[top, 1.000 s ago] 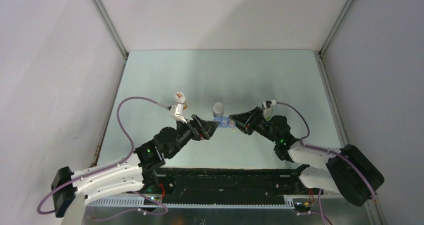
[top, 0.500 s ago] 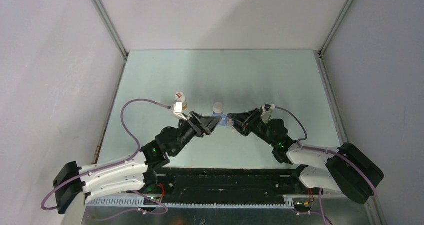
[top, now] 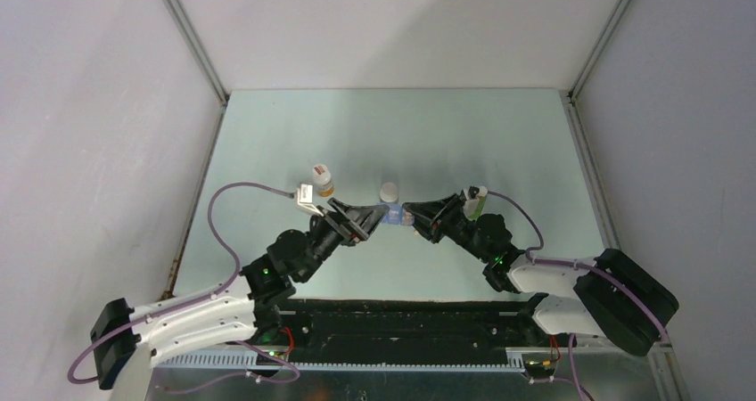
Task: Sort the pills into containers
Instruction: Close the pill container at the center of the board.
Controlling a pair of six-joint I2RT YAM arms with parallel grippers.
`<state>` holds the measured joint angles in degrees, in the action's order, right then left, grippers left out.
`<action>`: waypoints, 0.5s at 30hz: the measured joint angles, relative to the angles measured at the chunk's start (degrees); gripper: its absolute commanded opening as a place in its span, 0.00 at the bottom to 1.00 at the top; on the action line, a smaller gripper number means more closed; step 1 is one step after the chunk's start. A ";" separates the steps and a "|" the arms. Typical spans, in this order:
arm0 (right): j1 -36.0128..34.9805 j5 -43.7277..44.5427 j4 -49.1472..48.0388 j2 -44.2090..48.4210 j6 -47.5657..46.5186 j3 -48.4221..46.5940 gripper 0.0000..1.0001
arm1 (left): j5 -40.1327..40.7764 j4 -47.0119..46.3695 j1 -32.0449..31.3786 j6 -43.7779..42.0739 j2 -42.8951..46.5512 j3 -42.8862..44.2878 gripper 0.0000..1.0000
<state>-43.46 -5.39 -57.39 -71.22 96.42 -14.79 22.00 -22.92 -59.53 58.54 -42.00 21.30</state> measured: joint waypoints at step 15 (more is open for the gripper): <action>-0.74 -0.02 -0.83 0.83 -0.02 0.00 0.00 | 0.72 4.07 -0.13 1.51 1.51 -0.96 0.90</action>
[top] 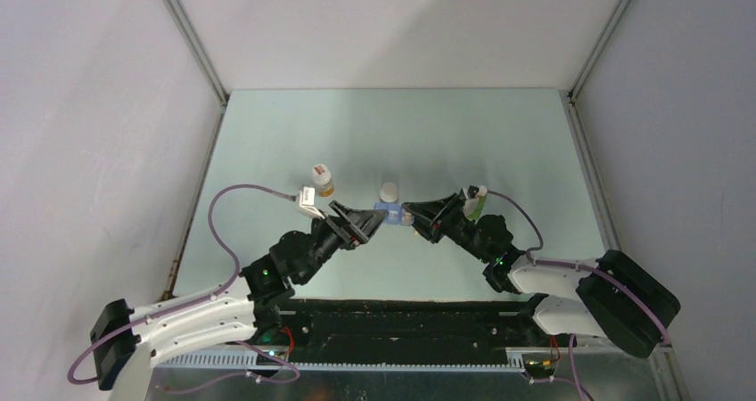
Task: Sort the pills into containers
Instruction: Close the pill container at the center of the board.
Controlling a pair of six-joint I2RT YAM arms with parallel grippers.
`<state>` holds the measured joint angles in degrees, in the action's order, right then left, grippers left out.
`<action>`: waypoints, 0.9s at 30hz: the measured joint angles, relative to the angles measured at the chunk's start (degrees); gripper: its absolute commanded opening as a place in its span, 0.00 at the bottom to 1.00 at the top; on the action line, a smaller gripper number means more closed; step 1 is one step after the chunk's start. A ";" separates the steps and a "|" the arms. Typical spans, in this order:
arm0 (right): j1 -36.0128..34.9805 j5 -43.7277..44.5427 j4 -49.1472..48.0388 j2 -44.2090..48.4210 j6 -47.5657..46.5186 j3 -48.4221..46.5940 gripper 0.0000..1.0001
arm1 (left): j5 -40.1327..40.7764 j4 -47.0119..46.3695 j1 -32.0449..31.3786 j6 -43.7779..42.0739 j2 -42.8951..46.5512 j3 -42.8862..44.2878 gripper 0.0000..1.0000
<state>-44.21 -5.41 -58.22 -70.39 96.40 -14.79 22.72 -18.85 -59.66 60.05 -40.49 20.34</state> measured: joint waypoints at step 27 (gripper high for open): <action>-1.44 -3.45 -7.74 -4.83 1.66 -1.11 0.00 | -11.80 -9.84 3.30 8.79 -8.00 -0.90 0.17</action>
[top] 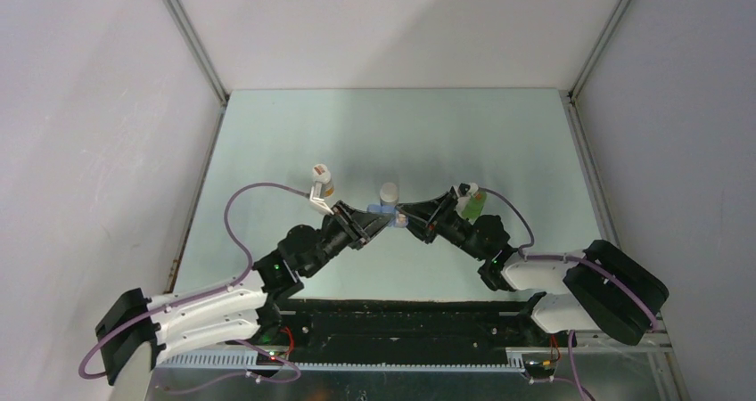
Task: Sort the pills into containers
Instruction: Close the pill container at the center of the board.
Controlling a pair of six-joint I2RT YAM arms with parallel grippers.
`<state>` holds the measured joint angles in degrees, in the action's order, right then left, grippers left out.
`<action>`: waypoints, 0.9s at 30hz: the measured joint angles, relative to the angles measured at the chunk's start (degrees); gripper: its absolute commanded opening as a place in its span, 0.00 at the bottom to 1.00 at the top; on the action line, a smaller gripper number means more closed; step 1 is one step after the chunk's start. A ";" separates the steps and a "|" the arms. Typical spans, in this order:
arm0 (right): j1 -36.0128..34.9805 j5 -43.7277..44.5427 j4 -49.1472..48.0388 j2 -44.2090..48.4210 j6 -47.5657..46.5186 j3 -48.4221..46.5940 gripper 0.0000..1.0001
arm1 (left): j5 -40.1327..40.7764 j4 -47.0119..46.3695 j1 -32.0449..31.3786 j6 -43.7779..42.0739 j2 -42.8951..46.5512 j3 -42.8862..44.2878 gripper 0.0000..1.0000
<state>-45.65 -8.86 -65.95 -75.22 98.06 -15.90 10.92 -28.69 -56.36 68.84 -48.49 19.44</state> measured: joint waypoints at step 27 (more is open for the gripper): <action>9.20 -19.12 17.75 14.19 -30.10 -6.16 0.88 | -8.92 -15.87 2.23 -24.85 2.69 -2.73 0.00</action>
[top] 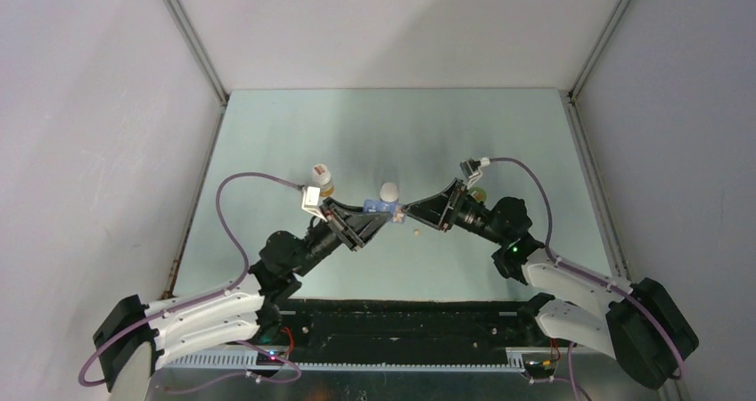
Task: Sort the pills into containers
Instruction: Close the pill container at the center of the board.
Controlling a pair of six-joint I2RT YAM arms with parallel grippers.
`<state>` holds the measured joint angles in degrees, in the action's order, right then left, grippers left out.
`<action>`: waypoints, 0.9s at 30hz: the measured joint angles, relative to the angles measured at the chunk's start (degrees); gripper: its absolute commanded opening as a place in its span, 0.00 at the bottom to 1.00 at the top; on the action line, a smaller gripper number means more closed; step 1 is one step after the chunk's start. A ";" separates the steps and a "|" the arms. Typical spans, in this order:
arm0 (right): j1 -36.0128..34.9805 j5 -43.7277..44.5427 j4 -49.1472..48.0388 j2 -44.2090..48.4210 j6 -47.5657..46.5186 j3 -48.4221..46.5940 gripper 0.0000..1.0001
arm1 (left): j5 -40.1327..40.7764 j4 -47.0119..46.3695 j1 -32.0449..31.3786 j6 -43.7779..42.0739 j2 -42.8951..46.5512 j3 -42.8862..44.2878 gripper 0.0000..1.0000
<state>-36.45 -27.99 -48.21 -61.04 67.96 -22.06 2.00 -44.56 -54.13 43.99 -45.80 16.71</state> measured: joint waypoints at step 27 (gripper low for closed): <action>1.01 -8.07 4.63 2.21 -8.50 -4.04 0.84 | -0.68 -10.08 0.07 2.01 -1.07 -2.93 0.00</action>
<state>-35.44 -36.05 -43.57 -58.83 59.46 -26.11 1.32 -54.63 -54.06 46.00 -46.87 13.78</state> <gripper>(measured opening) 0.880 0.326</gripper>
